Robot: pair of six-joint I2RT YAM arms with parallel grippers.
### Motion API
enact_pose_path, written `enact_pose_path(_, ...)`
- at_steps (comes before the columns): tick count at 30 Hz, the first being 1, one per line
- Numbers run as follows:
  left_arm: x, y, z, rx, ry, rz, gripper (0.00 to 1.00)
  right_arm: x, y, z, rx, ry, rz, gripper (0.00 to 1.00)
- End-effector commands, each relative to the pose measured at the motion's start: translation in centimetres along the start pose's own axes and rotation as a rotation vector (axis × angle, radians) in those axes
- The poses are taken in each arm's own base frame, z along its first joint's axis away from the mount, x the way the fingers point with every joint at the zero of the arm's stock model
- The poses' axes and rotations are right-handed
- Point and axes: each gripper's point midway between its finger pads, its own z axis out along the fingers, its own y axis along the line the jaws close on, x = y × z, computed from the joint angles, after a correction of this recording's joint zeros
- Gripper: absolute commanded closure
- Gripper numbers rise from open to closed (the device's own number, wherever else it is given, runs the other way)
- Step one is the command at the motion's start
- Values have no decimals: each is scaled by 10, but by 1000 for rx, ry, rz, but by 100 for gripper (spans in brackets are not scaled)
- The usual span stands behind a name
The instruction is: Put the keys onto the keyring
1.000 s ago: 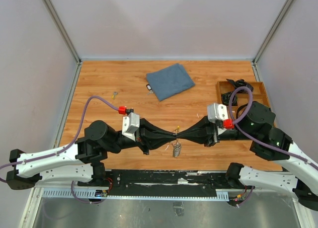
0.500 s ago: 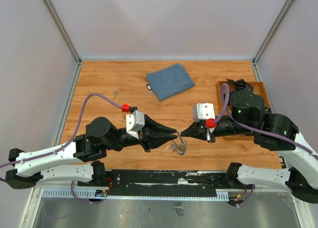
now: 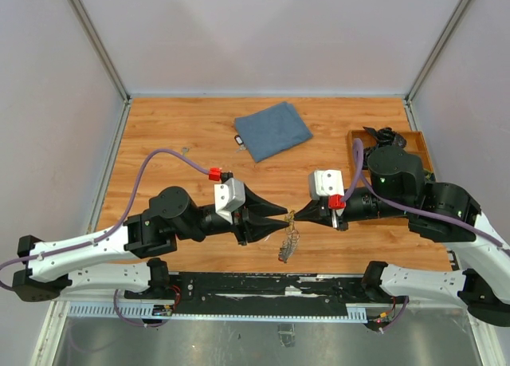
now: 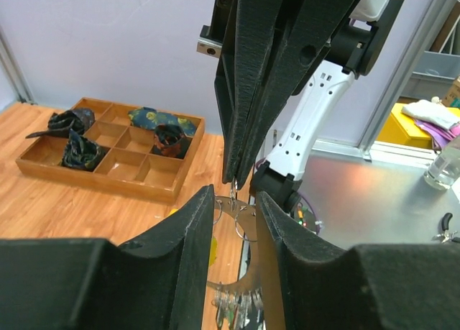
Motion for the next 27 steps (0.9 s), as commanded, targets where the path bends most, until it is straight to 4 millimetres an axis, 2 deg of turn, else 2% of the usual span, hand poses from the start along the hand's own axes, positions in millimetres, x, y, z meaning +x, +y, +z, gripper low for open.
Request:
enact_pose_path(1, -9, -4, 4, 24, -31, -3, 64, -16, -2, -7, 23, -55, -43, 100)
enact_pose_path(8, -4, -6, 6, 35, -20, -15, 62, -19, -2, -8, 27, -74, -43, 100)
enact_pose_path(14, -4, -5, 8, 27, -21, -16, 82, -21, 1, -7, 11, -85, -40, 100)
enact_pose_path(18, -7, -4, 9, 21, -27, -15, 90, -21, 3, -6, 0, -91, -39, 100)
enact_pose_path(27, -4, -2, 12, 10, -20, -19, 89, -23, 7, -2, -22, -115, -34, 100)
